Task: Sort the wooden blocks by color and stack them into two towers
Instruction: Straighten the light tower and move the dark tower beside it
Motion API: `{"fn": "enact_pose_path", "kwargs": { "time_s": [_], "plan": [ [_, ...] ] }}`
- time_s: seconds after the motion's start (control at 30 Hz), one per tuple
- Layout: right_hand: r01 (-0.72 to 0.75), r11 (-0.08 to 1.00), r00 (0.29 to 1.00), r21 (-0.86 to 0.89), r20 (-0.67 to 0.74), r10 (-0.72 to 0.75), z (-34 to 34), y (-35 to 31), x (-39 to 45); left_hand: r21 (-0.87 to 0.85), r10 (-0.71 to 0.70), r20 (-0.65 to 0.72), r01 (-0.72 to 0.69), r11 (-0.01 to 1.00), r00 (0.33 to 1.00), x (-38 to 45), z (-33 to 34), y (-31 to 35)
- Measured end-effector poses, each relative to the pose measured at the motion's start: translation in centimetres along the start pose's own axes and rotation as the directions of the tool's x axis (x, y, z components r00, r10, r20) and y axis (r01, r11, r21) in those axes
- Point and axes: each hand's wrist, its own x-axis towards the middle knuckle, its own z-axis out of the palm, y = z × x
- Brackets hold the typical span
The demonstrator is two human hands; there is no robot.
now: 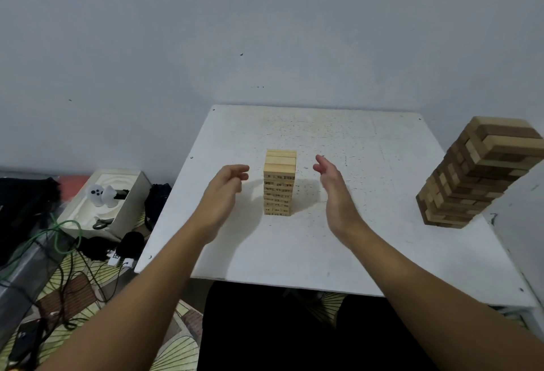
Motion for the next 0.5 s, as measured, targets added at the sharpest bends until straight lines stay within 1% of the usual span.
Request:
{"fn": "enact_pose_path", "kwargs": {
  "time_s": [0.03,0.1,0.17,0.23,0.37,0.43,0.5],
  "plan": [
    [0.019,0.988,0.999,-0.153,0.046,-0.012,-0.8,0.6,0.1,0.097,-0.008,0.066,0.002,0.995,0.998,0.2,-0.7,-0.5],
    [0.060,0.905,0.987,-0.421,0.162,0.010,-2.1,1.8,0.4,0.270,-0.040,0.164,-0.005,0.963,0.986,0.3,-1.7,-1.2],
    [0.118,0.807,0.961,-0.578,0.271,0.053,-2.8,2.2,0.6,0.407,-0.085,0.225,-0.015,0.913,0.971,0.4,-2.1,-1.2],
    [0.138,0.772,0.948,-0.621,0.310,0.079,-2.7,2.2,0.7,0.491,-0.107,0.257,-0.034,0.871,0.960,0.6,-1.9,-0.9],
    [0.131,0.784,0.952,-0.607,0.297,0.071,-1.6,1.6,1.5,0.573,-0.094,0.276,-0.085,0.815,0.957,1.8,-0.8,-0.5],
    [0.130,0.785,0.954,-0.606,0.293,0.068,-1.1,1.4,1.8,0.592,-0.096,0.280,-0.094,0.800,0.955,2.4,-0.4,-0.5],
    [0.130,0.789,0.954,-0.600,0.294,0.066,-0.9,1.5,2.1,0.580,-0.099,0.286,-0.090,0.810,0.953,2.8,-0.2,-0.4]
  ]
}}
